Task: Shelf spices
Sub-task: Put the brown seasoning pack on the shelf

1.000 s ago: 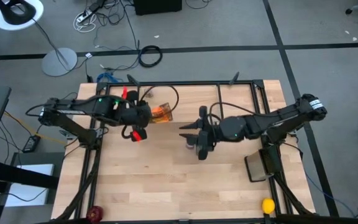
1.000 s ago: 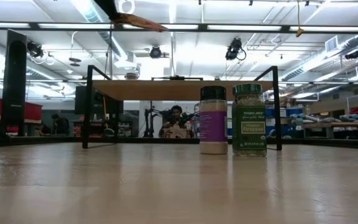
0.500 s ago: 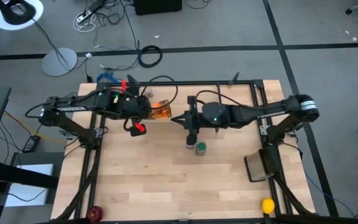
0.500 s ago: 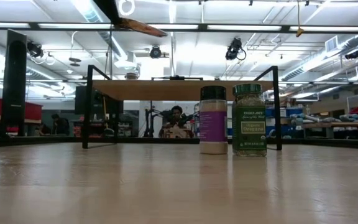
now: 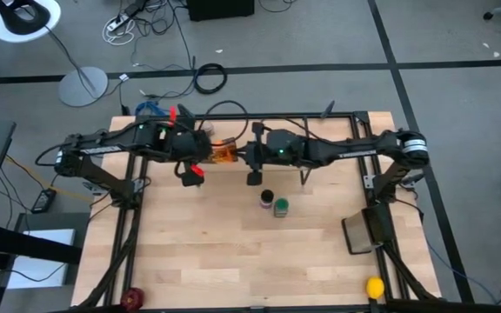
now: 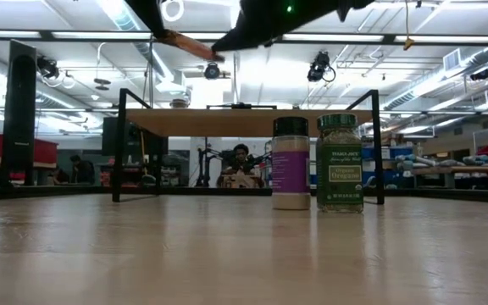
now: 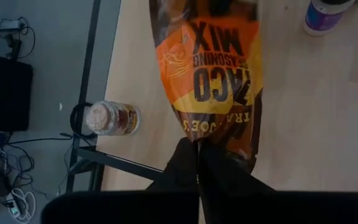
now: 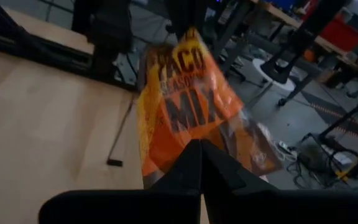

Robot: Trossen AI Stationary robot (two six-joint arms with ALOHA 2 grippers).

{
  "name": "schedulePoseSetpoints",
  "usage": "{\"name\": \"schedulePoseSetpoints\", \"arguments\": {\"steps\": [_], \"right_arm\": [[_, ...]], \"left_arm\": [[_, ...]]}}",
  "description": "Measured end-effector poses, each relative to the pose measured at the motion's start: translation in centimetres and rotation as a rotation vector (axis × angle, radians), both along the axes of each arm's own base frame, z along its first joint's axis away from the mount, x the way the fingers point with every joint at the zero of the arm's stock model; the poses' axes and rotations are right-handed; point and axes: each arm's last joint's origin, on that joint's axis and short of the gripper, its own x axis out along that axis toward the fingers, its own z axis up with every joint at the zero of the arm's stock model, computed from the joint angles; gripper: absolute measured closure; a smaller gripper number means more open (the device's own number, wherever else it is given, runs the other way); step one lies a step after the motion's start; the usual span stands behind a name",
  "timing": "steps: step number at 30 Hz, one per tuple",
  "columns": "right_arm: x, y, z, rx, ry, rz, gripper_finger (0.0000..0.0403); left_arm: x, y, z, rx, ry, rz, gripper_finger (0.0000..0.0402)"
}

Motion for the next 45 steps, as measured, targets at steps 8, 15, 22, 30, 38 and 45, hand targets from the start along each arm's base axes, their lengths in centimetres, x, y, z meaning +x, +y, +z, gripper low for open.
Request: {"name": "schedulePoseSetpoints", "arguments": {"steps": [8,15,22,30,38,45], "right_arm": [[1.1,-1.8,-1.8,0.02,0.008,-0.049,0.0403],[1.2,-2.4,-1.9,0.038,-0.009,-0.072,0.0403],[1.1,-2.8,-1.8,0.042,-0.026,-0.085,0.0403],[1.1,-2.8,-1.7,0.035,-0.03,-0.113,0.0403],[1.3,-2.0,-1.6,0.026,-0.04,-0.094,0.0402],[1.5,-0.9,-1.3,-0.022,-0.058,-0.052,0.0401]], "left_arm": [[0.3,0.9,0.2,0.021,-0.024,0.002,0.0401],[0.9,1.5,0.6,0.049,-0.093,-0.007,0.0402],[1.3,2.2,0.9,0.065,-0.146,0.01,0.0401],[1.8,3.4,0.3,0.082,-0.183,0.064,0.0401],[2.2,4.9,-1.2,0.087,-0.168,0.114,0.0401],[2.7,6.2,-1.9,0.104,-0.115,0.122,0.0401]]}}
